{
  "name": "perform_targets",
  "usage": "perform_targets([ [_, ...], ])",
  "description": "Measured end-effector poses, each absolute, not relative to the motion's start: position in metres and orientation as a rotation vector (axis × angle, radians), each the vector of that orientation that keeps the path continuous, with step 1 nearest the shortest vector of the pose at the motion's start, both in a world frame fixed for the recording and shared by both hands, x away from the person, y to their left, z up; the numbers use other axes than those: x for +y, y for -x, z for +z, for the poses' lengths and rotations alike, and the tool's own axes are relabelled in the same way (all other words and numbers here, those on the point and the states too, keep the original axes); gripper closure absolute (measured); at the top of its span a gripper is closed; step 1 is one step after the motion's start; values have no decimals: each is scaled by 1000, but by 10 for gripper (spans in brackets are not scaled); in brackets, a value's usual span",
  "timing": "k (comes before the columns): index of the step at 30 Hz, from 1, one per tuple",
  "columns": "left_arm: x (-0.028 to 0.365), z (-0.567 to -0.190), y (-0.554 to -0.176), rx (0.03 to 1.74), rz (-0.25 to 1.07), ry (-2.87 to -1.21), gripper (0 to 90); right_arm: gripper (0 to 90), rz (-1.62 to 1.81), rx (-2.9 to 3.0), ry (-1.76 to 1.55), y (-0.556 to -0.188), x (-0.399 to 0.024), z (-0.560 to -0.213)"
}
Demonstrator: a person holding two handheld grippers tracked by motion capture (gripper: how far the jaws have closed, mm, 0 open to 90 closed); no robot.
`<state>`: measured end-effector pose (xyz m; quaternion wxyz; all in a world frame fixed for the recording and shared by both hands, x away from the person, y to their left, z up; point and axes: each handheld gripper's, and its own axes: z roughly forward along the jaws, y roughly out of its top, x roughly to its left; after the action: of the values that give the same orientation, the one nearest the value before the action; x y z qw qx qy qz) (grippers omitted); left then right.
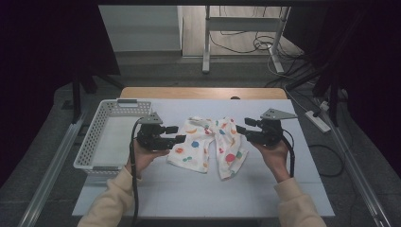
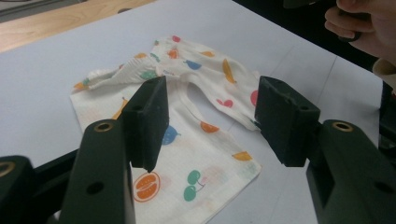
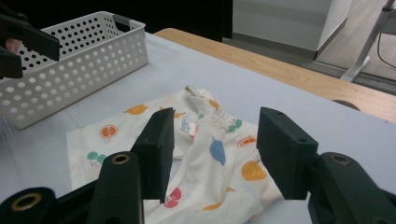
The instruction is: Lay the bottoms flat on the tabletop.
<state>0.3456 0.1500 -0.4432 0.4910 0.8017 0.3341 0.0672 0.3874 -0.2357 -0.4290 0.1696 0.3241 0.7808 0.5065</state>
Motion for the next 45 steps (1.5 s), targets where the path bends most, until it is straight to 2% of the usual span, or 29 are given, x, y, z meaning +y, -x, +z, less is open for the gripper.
perform_targets([
  [13,149,-449,-339,807,154,-1954,428,466,1453,2246,-941,-384,-245,-441],
  [45,155,-457,-334,831,154,-1987,356,424,1215,2365,-1052,-389,-266,-482],
])
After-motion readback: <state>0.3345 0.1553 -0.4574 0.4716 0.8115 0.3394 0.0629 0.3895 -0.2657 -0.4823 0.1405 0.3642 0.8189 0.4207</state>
